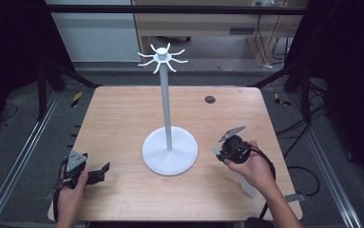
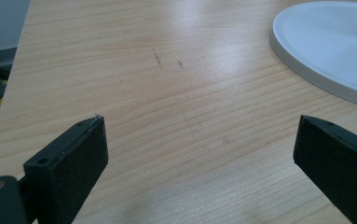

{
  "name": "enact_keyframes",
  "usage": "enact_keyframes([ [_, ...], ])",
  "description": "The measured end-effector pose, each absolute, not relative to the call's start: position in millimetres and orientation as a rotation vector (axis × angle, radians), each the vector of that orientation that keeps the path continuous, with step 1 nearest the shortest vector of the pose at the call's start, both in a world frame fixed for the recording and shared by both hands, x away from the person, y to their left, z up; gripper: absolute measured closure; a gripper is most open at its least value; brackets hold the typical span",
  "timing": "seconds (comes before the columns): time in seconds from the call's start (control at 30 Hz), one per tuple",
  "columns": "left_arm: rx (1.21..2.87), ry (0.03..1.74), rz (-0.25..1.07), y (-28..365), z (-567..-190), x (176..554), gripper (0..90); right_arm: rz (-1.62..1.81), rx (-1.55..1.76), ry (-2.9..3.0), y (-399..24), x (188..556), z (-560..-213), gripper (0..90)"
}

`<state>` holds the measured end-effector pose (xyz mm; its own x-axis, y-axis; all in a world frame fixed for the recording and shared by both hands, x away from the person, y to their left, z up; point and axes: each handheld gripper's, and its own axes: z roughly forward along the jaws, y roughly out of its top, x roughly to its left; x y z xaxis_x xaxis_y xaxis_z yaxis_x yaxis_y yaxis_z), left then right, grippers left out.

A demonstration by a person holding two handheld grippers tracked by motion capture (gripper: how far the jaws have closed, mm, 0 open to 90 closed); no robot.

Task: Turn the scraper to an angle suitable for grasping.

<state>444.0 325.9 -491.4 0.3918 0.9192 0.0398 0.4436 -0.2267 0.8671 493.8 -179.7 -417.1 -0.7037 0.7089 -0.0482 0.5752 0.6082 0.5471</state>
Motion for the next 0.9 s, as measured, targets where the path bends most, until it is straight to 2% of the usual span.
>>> enact_keyframes([
  [0.9, 1.835, 1.172, 0.723, 324, -492, 444, 2.5, 0.871, 1.035, 2.423, -187, 497, -369, 74.5],
])
